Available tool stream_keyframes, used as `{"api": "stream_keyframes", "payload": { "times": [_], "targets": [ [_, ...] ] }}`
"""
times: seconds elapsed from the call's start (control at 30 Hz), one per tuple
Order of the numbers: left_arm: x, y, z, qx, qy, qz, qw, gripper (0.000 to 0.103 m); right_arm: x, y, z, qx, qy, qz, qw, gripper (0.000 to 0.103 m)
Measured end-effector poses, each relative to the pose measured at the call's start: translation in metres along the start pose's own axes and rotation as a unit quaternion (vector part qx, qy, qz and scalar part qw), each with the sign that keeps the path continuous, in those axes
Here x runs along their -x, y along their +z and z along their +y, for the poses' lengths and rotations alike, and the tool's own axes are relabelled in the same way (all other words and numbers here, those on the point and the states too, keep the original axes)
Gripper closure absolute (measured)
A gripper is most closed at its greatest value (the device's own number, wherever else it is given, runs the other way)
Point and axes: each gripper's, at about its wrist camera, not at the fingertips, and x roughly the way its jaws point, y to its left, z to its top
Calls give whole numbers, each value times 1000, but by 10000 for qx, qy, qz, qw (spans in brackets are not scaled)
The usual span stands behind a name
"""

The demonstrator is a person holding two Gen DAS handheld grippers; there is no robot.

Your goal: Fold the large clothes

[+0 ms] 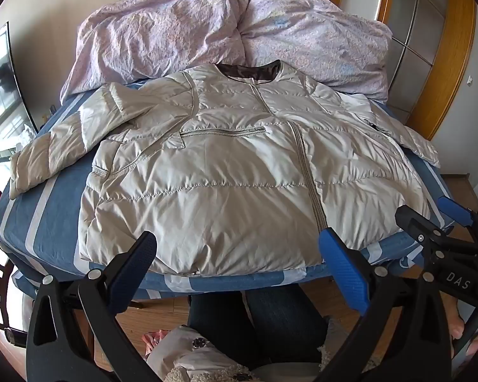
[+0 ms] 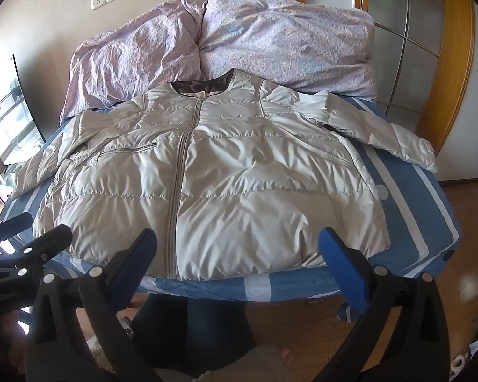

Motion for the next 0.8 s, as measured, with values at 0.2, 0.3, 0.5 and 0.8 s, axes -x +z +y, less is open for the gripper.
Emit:
{"api": "stream_keyframes", "payload": {
  "times": [0.2, 0.3, 0.5, 0.8],
  "targets": [
    [0, 0, 0, -3, -1, 5, 10000, 1, 0, 0, 0, -1, -1, 1, 10000, 2],
    [0, 0, 0, 0, 0, 5, 10000, 1, 0, 0, 0, -1, 1, 0, 10000, 2],
    [0, 0, 0, 1, 0, 2, 10000, 1, -1, -1, 0, -10, 11, 6, 10000, 2],
    [0, 0, 0, 0, -1, 9, 10000, 1, -1, -1, 0, -20, -6, 16, 10000, 2]
  ]
}}
